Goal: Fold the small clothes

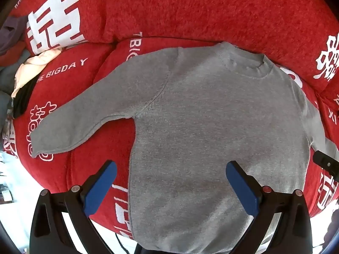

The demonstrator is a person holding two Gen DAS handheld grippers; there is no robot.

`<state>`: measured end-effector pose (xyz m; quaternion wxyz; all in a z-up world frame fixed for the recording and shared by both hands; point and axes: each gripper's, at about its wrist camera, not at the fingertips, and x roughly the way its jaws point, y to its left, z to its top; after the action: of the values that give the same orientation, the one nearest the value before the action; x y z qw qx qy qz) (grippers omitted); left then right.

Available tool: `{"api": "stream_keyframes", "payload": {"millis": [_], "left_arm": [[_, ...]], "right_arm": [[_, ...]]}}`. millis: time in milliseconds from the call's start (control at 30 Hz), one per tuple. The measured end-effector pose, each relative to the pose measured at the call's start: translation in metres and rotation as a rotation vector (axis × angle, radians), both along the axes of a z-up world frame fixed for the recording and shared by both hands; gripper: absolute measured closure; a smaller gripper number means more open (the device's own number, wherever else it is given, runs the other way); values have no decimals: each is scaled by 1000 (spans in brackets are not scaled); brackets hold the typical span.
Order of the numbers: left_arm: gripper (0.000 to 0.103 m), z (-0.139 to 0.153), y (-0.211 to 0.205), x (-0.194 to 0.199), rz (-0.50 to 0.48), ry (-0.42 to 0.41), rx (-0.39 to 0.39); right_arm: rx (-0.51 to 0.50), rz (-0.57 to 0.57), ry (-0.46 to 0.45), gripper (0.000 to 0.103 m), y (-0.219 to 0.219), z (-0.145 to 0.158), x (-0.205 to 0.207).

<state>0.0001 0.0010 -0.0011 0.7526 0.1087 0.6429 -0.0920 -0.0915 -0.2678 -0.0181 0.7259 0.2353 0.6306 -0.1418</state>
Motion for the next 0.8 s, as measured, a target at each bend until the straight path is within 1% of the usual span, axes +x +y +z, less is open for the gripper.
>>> {"api": "stream_keyframes", "payload": {"millis": [233, 533, 667, 800], "left_arm": [[0, -1, 4, 0, 3, 4, 3], [0, -5, 2, 3, -3, 12, 2], [0, -7, -2, 0, -7, 1, -1], [0, -9, -5, -2, -12, -9, -6]], "right_arm": [[3, 5, 7, 0, 2, -5, 2], [-5, 10, 7, 0, 3, -4, 0], [-8, 7, 19, 0, 1, -4, 0], [1, 4, 6, 0, -1, -6, 0]]}}
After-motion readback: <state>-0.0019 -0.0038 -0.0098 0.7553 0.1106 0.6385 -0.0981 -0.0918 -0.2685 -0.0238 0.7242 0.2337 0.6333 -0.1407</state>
